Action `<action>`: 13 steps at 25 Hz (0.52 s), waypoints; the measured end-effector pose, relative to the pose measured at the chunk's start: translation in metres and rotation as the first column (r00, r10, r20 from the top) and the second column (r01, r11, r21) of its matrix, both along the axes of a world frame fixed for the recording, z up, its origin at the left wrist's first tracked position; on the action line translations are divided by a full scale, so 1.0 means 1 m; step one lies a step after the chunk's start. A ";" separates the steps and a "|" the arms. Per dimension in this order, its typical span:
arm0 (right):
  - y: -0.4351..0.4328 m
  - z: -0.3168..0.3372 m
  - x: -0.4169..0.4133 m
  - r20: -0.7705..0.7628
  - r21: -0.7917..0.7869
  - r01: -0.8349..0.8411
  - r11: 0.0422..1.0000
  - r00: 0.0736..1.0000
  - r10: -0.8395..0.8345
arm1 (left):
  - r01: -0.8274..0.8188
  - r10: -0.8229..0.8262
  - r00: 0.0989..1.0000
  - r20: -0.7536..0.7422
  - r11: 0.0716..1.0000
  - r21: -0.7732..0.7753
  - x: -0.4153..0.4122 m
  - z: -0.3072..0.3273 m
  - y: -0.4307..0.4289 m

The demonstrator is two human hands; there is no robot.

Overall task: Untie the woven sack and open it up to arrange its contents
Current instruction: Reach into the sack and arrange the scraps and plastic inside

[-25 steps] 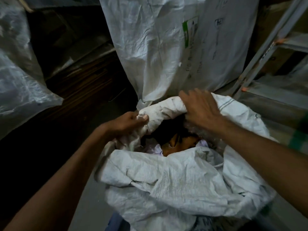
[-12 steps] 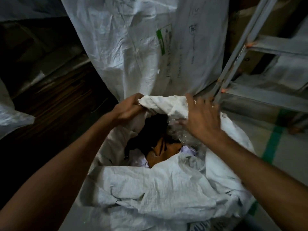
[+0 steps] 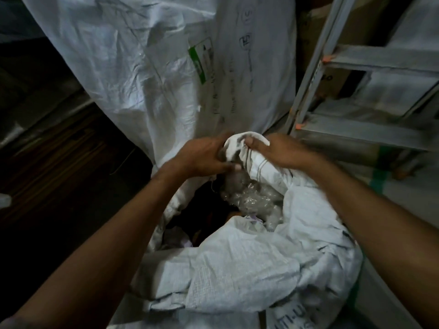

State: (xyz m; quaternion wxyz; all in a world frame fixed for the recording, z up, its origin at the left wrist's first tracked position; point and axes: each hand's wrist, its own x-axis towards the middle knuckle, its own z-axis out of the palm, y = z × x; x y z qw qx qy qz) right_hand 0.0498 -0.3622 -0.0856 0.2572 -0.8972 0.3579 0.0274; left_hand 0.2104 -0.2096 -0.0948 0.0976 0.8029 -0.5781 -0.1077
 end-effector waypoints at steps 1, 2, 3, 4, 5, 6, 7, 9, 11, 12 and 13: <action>0.007 0.003 -0.004 0.005 -0.151 0.014 0.988 1.000 -0.013 | -0.016 0.014 0.997 0.079 1.000 0.024 0.001 -0.003 -0.006; 0.021 0.005 -0.008 0.028 -0.281 0.045 0.959 0.999 -0.039 | -0.025 0.021 0.995 0.101 0.999 0.036 0.003 -0.003 -0.011; 0.039 0.005 -0.012 0.030 -0.350 0.061 0.935 0.998 -0.054 | -0.036 0.034 0.998 0.059 0.998 0.044 0.008 -0.002 -0.014; 0.060 0.005 -0.018 -0.023 -0.376 0.047 0.926 0.998 -0.060 | -0.052 0.055 0.997 -0.053 0.997 0.054 0.013 0.000 -0.016; 0.079 0.002 -0.024 -0.108 -0.386 0.023 0.922 0.992 -0.070 | -0.069 0.084 0.971 -0.226 0.995 0.073 0.018 0.003 -0.017; 0.091 -0.004 -0.032 -0.183 -0.391 0.021 0.920 0.978 -0.101 | -0.090 0.115 0.903 -0.414 0.993 0.079 0.024 0.006 -0.016; 0.090 -0.010 -0.041 -0.217 -0.398 0.054 0.916 0.965 -0.151 | -0.122 0.148 0.815 -0.560 0.989 0.085 0.030 0.006 -0.017; 0.061 -0.010 -0.056 -0.180 -0.343 0.128 0.931 0.963 -0.199 | -0.167 0.191 0.763 -0.618 0.981 0.097 0.031 0.007 -0.016; 0.033 -0.006 -0.068 -0.078 -0.219 0.209 0.953 0.970 -0.231 | -0.076 0.065 0.931 -0.359 0.997 -0.018 0.019 0.007 -0.018; 0.023 -0.003 -0.069 -0.043 -0.142 0.279 0.950 0.957 -0.288 | 0.043 -0.062 0.980 -0.190 0.993 -0.106 0.009 0.010 -0.022; 0.014 0.000 -0.068 -0.027 -0.057 0.346 0.937 0.937 -0.348 | 0.185 -0.192 0.981 -0.033 0.971 -0.154 -0.005 0.016 -0.026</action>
